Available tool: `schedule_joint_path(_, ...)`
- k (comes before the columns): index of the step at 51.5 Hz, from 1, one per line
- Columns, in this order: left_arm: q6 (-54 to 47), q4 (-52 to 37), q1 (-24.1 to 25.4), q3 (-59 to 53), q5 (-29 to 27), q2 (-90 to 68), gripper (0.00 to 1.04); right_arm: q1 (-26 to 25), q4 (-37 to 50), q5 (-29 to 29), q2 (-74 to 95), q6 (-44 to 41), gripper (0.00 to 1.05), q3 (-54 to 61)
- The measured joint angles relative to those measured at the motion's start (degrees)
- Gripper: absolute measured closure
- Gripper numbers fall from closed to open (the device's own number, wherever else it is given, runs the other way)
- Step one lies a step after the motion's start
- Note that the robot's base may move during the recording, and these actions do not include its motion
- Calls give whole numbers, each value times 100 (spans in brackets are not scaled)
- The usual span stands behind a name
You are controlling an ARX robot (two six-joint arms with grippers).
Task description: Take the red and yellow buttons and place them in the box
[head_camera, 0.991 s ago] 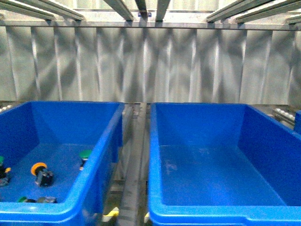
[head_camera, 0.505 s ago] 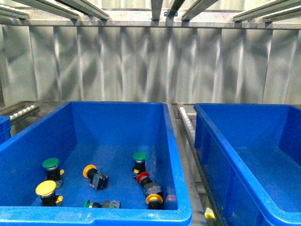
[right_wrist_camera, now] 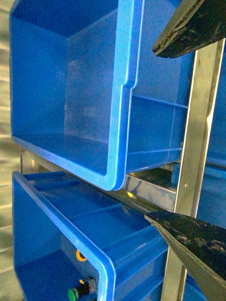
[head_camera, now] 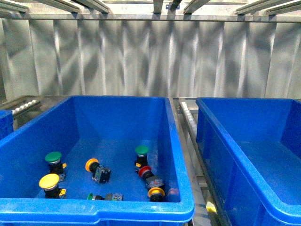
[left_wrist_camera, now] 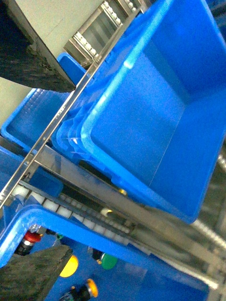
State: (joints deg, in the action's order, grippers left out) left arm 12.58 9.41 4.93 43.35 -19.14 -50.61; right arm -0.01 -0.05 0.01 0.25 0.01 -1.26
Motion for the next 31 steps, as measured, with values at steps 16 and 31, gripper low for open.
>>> schedule_joint_path(16,-699,1740,-433,2588,688,-2326,8,0,0,0,0,0,7,0)
schedule_joint_path(31,-732,2833,-780,3696,621,-3156,8,0,0,0,0,0,7,0)
